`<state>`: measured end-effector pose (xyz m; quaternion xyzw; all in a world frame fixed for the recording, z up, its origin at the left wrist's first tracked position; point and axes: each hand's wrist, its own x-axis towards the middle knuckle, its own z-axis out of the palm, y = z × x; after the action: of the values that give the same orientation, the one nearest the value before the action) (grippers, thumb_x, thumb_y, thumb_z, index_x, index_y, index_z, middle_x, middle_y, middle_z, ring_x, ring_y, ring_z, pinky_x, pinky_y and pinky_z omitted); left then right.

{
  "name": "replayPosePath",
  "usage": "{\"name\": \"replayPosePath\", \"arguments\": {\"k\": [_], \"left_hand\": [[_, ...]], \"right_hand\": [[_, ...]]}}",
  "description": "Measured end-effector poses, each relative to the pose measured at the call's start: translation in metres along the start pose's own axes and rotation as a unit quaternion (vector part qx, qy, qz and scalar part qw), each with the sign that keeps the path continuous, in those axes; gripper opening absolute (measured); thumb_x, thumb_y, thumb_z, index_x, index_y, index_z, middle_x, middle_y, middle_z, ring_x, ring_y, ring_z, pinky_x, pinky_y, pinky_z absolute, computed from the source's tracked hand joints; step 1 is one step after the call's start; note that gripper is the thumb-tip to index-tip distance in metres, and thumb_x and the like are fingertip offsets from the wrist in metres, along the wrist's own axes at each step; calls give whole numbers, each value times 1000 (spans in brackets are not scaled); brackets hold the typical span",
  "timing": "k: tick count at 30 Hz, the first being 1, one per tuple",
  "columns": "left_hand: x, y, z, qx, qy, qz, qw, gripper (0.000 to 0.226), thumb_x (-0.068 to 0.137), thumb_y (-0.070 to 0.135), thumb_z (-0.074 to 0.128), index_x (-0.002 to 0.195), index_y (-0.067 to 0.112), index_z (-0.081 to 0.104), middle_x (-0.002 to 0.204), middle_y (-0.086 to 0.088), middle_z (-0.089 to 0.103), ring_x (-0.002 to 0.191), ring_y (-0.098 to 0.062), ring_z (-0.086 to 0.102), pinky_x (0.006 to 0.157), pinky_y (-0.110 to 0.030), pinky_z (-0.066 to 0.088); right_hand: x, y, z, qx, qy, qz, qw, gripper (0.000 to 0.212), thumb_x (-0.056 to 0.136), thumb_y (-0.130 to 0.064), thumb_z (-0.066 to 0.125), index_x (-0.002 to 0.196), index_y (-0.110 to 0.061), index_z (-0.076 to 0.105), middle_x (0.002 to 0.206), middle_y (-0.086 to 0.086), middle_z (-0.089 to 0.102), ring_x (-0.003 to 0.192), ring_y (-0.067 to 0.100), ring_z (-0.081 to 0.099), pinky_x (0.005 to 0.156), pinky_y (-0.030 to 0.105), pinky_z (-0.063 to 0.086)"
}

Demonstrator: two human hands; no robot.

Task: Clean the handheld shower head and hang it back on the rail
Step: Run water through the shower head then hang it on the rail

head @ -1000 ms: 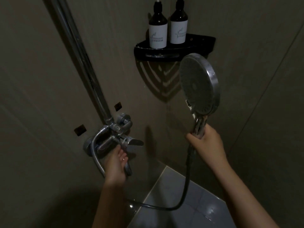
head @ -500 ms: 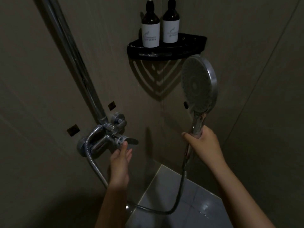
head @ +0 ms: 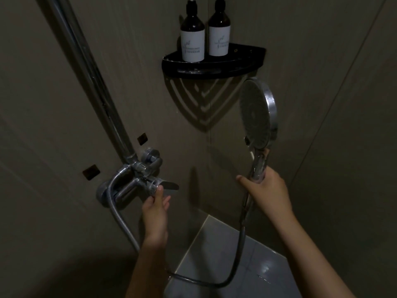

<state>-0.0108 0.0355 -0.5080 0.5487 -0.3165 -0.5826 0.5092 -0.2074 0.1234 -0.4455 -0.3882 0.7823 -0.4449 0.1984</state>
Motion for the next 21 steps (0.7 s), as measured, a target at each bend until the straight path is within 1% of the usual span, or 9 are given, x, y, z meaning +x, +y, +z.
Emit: {"name": "replayPosePath", "arguments": {"k": [2,5,8,11,16,21], "left_hand": [[0,0,1,0,1,0,1000,39,97,23,46,127,-1,48,119,-19,56,118,-29,54,105,-36,40],[1,-1,2,-3,3,1,1000,39,98,23,45,127,-2,49,114,-16,55,119,-31,54,105,-36,40],[1,0,2,2,7,-2,1000,40,98,24,45,127,-3,48,119,-20,57,119,-33,55,105,-37,40],[1,1,2,6,7,-4,1000,41,98,25,45,129,-2,48,126,-24,55,118,-33,55,105,-38,41],[1,2,4,7,10,-5,1000,41,98,25,44,126,-4,49,124,-28,56,116,-34,56,103,-38,42],[1,2,3,3,11,-11,1000,46,98,27,44,129,-6,46,123,-30,56,115,-34,57,101,-37,43]], "right_hand": [[1,1,1,3,2,-1,1000,21,79,-30,72,84,-15,59,75,-2,60,65,5,52,55,21,40],[2,0,1,1,3,3,1000,20,79,-31,72,83,-18,58,73,-6,58,65,4,52,56,22,41],[3,0,1,-4,8,8,1000,21,78,-32,73,82,-17,57,74,-5,58,69,11,55,60,27,43],[4,1,1,-10,8,3,1000,23,78,-32,73,86,-17,59,75,-5,58,66,7,52,56,24,41],[5,0,1,-15,4,10,1000,27,78,-35,73,88,-15,58,76,-2,59,66,5,52,55,22,41],[6,1,1,-19,-2,20,1000,31,76,-38,74,85,-14,57,74,-2,59,67,9,54,57,26,43]]}}
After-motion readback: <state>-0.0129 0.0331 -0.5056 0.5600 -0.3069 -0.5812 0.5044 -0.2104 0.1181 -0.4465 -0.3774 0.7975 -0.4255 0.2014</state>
